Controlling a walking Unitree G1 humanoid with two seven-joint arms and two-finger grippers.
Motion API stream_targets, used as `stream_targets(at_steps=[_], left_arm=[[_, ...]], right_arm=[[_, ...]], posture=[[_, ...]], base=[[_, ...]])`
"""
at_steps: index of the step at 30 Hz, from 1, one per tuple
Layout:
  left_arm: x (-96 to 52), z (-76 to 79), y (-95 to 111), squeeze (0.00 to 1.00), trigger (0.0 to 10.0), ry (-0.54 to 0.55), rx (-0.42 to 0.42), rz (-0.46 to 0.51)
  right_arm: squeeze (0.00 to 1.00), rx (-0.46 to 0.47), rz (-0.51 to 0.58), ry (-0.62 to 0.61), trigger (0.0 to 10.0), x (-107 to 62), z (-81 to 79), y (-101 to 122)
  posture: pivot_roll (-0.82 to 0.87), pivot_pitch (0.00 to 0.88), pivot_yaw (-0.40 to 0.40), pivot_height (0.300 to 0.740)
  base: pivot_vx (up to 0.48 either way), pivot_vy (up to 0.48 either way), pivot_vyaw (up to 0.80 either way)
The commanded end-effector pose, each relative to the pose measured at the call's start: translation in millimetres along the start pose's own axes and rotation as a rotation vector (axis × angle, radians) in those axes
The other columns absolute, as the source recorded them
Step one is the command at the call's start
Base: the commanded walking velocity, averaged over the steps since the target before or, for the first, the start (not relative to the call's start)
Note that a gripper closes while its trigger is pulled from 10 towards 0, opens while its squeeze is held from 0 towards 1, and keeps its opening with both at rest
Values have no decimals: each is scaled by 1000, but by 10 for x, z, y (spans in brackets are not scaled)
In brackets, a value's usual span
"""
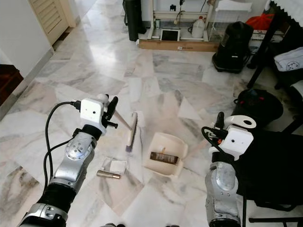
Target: Sweep floor
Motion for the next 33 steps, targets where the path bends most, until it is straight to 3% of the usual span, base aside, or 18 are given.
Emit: stream_targets(at_steps=[1,12,33], left_arm=[[40,-4,185,0,10000,-2,14,94],[27,-14,177,0,10000,-9,19,90],[52,-70,187,0,10000,19,39,76]], right_arm=[[0,17,67,-11,10000,37,10,171],[0,-1,56,-11,10000,38,13,191],[0,-7,42,-13,10000,103,26,219]], posture=[[29,18,20,740],[25,2,24,740],[34,91,22,740]], base=[[0,0,0],[0,0,0],[0,0,793]])
Point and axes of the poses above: a point about 5 cm out from each wrist's last joint towards the gripper, its own x axis pointing out of the wrist towards the gripper, its own y axis along the axis of the wrist's last joint, z = x × y, the point moved 2 cm from there along x, pointing out of the wrist towards the gripper, and after that the axes turned 9 degrees about -x, right-handed, at the moved point
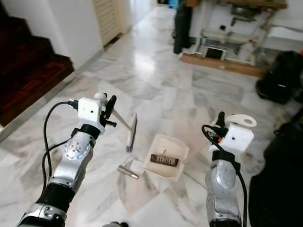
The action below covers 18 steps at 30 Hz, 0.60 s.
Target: Sweep floor
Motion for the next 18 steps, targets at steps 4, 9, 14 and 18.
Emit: stream_targets(at_steps=[4,9,14,18], left_arm=[[66,14,172,0,10000,0,31,71],[62,-16,177,0,10000,10,36,70],[50,-35,165,0,10000,17,42,65],[54,-17,159,0,10000,23,39,64]], right_arm=[[0,25,64,-14,10000,65,23,170],[0,26,58,-10,10000,67,17,155],[0,26,57,-7,10000,78,15,159],[0,27,59,-6,10000,103,24,171]], posture=[[42,99,17,740],[45,104,14,740],[45,102,11,740],[46,100,9,740]], base=[[0,0,800],[0,0,800],[0,0,800],[0,0,800]])
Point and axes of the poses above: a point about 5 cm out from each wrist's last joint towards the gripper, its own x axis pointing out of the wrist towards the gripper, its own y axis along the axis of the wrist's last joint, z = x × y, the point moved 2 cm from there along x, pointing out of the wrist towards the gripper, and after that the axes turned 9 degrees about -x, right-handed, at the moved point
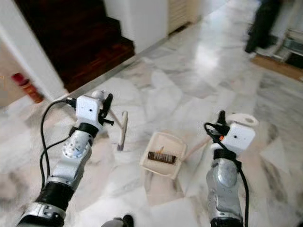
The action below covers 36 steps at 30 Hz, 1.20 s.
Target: Sweep floor
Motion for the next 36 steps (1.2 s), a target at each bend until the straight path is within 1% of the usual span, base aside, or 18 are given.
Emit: stream_targets(at_steps=[1,21,31,36], left_arm=[[34,-61,145,0,10000,13,24,59],[57,-61,152,0,10000,19,24,57],[51,-65,151,0,10000,19,26,54],[34,-59,142,0,10000,16,26,50]], right_arm=[[0,26,65,15,10000,57,-78,160],[0,25,67,10,10000,80,-57,181],[0,24,64,9,10000,81,-47,177],[0,22,60,8,10000,63,-39,165]], posture=[[46,101,8,740],[46,135,13,740],[49,137,16,740],[50,120,18,740]], base=[[0,0,800],[0,0,800],[0,0,800],[0,0,800]])
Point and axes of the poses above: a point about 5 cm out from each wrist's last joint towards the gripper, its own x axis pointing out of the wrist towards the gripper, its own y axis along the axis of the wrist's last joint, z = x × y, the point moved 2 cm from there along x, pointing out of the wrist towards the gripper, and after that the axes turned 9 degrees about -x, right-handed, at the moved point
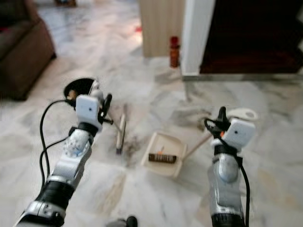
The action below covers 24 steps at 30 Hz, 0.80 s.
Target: Sweep floor
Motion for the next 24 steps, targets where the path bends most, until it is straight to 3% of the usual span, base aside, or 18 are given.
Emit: stream_targets(at_steps=[1,14,24], left_arm=[[12,-47,129,0,10000,4,20,55],[-11,-23,119,0,10000,-5,12,53],[-15,-32,93,0,10000,10,3,37]], right_arm=[[0,13,61,5,10000,21,-39,136],[0,13,70,12,10000,36,-46,154],[0,35,52,2,10000,47,-11,132]], posture=[[48,115,18,740],[47,94,16,740],[39,114,10,740]], base=[[0,0,800],[0,0,800],[0,0,0]])
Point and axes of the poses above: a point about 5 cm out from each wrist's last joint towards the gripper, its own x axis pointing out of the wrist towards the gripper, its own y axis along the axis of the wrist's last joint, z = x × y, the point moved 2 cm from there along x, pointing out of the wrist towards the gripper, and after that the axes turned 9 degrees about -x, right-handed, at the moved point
